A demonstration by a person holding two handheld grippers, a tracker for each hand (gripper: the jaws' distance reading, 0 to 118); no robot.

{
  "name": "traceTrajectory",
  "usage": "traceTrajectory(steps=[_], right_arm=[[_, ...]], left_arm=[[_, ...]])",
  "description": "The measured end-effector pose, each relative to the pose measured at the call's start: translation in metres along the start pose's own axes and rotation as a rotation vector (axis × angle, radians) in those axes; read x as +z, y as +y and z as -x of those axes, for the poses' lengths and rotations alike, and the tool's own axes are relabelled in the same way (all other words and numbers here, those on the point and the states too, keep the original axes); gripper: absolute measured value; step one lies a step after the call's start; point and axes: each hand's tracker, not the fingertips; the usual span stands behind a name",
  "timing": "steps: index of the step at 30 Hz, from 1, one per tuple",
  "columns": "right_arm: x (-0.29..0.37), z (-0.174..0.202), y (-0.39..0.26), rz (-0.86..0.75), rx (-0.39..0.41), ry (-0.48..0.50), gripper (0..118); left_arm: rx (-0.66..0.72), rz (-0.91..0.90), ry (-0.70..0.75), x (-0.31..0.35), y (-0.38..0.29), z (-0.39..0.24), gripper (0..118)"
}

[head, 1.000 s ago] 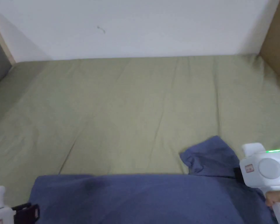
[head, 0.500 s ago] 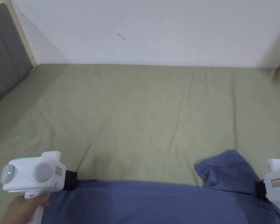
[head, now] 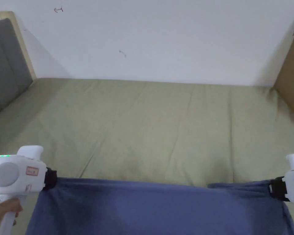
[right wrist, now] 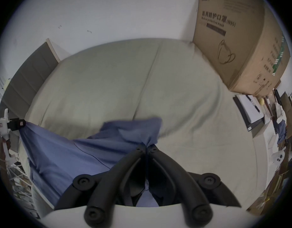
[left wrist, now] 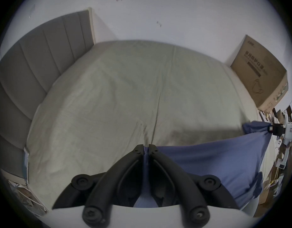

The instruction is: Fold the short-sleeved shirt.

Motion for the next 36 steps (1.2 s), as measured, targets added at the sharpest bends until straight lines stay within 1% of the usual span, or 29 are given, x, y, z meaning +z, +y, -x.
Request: traceTrajectory(steps=[5, 9, 11, 12, 14, 16, 18, 19, 20, 21, 22, 23, 24, 25, 27, 29, 30, 31, 32, 33, 34, 35, 36], right_arm=[[0.073, 0.002, -0.045, -0.057, 0.042, 0.011, 1], [0.118, 0.006, -0.112, -0.055, 0.054, 0.029, 1], [0.121, 0.004, -0.147, 0.003, 0.027, 0.046, 1], [0.121, 0.005, -0.167, 0.04, 0.026, 0.048, 1], [0.109, 0.007, -0.203, 0.113, 0.043, 0.036, 1], [0.093, 0.008, -0.237, 0.197, 0.032, 0.007, 1], [0.08, 0.01, -0.265, 0.208, 0.018, 0.009, 1], [0.075, 0.012, -0.269, 0.213, 0.013, 0.007, 2], [0.07, 0.012, -0.274, 0.215, 0.01, -0.005, 13], [0.068, 0.012, -0.278, 0.218, 0.0, -0.008, 32], [0.068, 0.012, -0.278, 0.216, -0.003, -0.011, 57], [0.073, 0.015, -0.275, 0.206, -0.02, -0.037, 76], [0.076, 0.015, -0.273, 0.199, -0.026, -0.068, 90], [0.082, 0.014, -0.272, 0.178, -0.02, -0.054, 93], [0.102, 0.015, -0.266, 0.095, -0.026, -0.04, 92], [0.116, 0.02, -0.259, 0.035, -0.031, -0.049, 92], [0.124, 0.024, -0.256, -0.004, -0.03, -0.033, 92], [0.129, 0.029, -0.254, -0.034, -0.033, -0.022, 84], [0.135, 0.035, -0.251, -0.076, -0.044, 0.0, 68], [0.139, 0.044, -0.25, -0.119, -0.051, 0.025, 50], [0.141, 0.052, -0.248, -0.144, -0.057, 0.029, 22], [0.143, 0.066, -0.247, -0.169, -0.056, 0.033, 4], [0.14, 0.077, -0.248, -0.195, -0.043, 0.036, 0]], left_arm=[[0.017, -0.07, -0.046, 0.07, -0.043, 0.016, 2], [0.009, -0.056, -0.045, 0.101, -0.1, 0.029, 2], [0.0, -0.003, -0.026, 0.103, -0.132, 0.033, 2], [-0.004, 0.016, -0.022, 0.098, -0.151, 0.036, 2], [-0.008, 0.083, -0.007, 0.086, -0.181, 0.039, 2], [0.019, 0.14, -0.001, 0.071, -0.207, 0.038, 3], [0.033, 0.146, 0.006, 0.064, -0.224, 0.04, 3], [0.03, 0.146, 0.011, 0.061, -0.227, 0.04, 11], [0.048, 0.145, 0.036, 0.061, -0.228, 0.034, 26], [0.066, 0.14, 0.07, 0.06, -0.23, 0.035, 50], [0.066, 0.147, 0.102, 0.059, -0.23, 0.036, 83], [0.076, 0.156, 0.123, 0.06, -0.231, 0.039, 98], [0.087, 0.15, 0.108, 0.059, -0.234, 0.046, 102], [0.112, 0.131, 0.076, 0.067, -0.234, 0.05, 102], [0.186, 0.076, 0.009, 0.084, -0.234, 0.06, 102], [0.248, 0.049, -0.016, 0.103, -0.232, 0.072, 102], [0.272, 0.045, -0.029, 0.109, -0.233, 0.075, 101], [0.289, 0.032, -0.043, 0.113, -0.234, 0.076, 96], [0.303, 0.008, -0.06, 0.121, -0.237, 0.076, 86], [0.313, -0.006, -0.086, 0.124, -0.24, 0.076, 70], [0.327, -0.014, -0.104, 0.126, -0.243, 0.077, 42], [0.362, -0.027, -0.121, 0.126, -0.247, 0.079, 19], [0.389, -0.02, -0.14, 0.125, -0.252, 0.086, 2]])
